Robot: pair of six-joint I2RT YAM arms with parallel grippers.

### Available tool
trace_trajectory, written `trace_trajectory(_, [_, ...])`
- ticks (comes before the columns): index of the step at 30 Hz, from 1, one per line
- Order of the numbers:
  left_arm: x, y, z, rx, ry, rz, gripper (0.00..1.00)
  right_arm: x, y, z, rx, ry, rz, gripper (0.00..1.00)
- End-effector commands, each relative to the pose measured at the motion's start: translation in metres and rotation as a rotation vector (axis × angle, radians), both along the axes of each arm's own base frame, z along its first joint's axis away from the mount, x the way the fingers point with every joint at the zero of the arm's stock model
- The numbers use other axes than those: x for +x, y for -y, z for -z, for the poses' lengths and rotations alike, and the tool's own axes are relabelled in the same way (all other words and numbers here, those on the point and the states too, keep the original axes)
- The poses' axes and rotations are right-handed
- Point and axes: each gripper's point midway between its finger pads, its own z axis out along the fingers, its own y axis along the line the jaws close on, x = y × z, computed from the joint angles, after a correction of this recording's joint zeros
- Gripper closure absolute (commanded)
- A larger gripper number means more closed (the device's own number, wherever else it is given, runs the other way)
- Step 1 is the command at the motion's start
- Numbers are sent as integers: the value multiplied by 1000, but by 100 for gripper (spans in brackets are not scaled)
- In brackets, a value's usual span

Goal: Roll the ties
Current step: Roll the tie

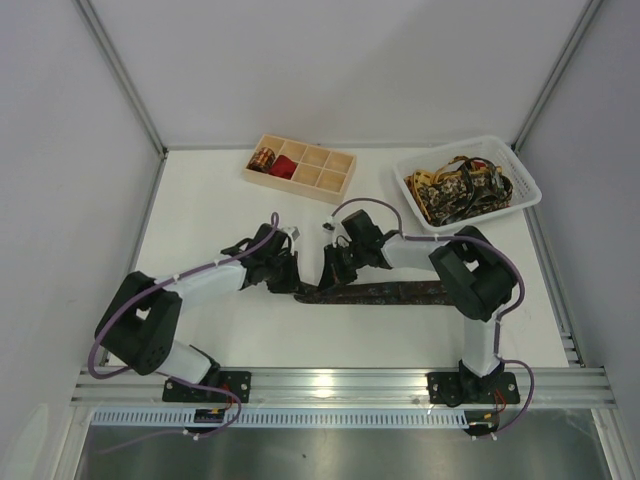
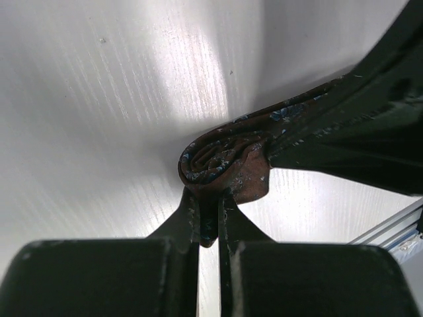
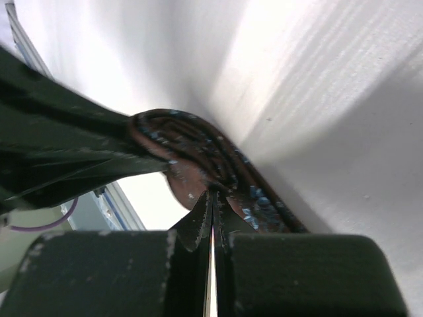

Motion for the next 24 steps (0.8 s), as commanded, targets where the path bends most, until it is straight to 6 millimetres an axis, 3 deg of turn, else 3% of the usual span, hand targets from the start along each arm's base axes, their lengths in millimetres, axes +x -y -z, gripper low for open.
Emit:
trace_trajectory(1, [9,4,-22,5,57,17,100,11,-10,0,15,28,2,100])
trace_trajectory(24, [1,59,-49,-90,65,99,100,22,-22,1,42,8,13,100])
